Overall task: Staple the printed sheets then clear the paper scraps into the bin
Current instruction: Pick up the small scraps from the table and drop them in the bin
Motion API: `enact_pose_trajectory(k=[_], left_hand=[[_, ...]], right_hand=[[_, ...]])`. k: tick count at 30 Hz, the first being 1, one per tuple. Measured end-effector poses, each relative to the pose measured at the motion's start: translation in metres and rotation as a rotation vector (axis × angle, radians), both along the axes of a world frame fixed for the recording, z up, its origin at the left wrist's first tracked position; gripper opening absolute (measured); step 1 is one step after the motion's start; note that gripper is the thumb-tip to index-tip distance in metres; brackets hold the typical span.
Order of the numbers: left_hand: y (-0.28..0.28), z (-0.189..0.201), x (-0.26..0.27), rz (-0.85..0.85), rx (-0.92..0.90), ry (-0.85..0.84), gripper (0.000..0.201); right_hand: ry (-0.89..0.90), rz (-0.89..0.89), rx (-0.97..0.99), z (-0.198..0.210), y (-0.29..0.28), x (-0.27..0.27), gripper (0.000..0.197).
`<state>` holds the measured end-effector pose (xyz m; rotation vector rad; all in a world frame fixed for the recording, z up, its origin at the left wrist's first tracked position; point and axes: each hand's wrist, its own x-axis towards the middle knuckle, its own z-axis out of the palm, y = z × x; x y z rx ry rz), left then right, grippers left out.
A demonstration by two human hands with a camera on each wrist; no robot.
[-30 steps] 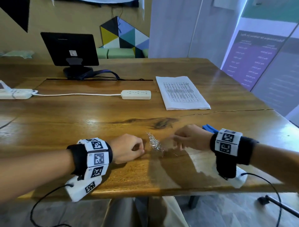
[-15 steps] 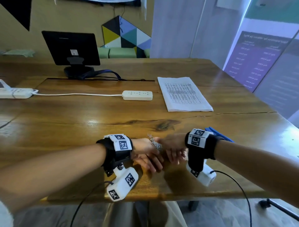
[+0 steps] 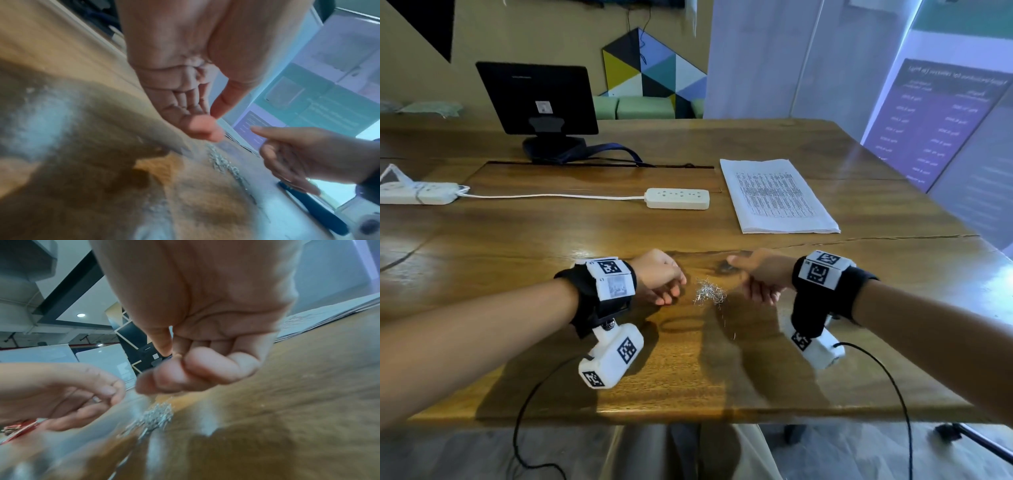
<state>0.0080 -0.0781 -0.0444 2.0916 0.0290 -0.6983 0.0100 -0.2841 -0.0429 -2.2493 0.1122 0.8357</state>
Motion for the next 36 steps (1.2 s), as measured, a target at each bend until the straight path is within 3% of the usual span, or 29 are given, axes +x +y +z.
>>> enact_pose_trajectory(k=[2, 5, 11, 15, 19, 24, 30, 33, 36], left_hand=[[0.002, -0.004, 0.003, -0.067, 0.086, -0.101, 0.014], [-0.004, -0.009, 0.007, -0.205, 0.212, -0.235, 0.029], [-0.026, -0.013, 0.005, -0.346, 0.219, -0.281, 0.045], [-0.027, -0.011, 0.001, -0.308, 0.157, -0.250, 0.042], [-0.009, -0.003, 0.001, -0.244, 0.186, -0.338, 0.031], [0.032, 0.008, -0.002, -0.319, 0.396, -0.390, 0.013], [0.091, 0.009, -0.009, -0.295, 0.683, -0.189, 0.020], [0.098, 0.003, -0.019, -0.236, 0.707, -0.118, 0.019], [0.077, -0.002, -0.026, -0.246, 0.653, -0.184, 0.025]], right_hand=[[0.098, 0.073, -0.060, -0.002, -0.002, -0.016, 0.073], [0.302, 0.171, -0.148, -0.006, 0.010, -0.041, 0.076], [0.315, 0.042, -0.062, -0.011, 0.041, -0.034, 0.073], [0.222, -0.046, 0.042, -0.009, 0.041, -0.020, 0.054], [0.015, -0.133, 0.106, 0.003, 0.024, -0.010, 0.028], [-0.162, -0.115, -0.053, 0.001, 0.000, -0.006, 0.025], [-0.271, 0.023, -0.232, -0.004, 0.032, -0.008, 0.010], [-0.276, 0.066, -0.209, -0.006, 0.051, -0.011, 0.021], [-0.268, 0.097, -0.146, -0.007, 0.060, -0.014, 0.023]])
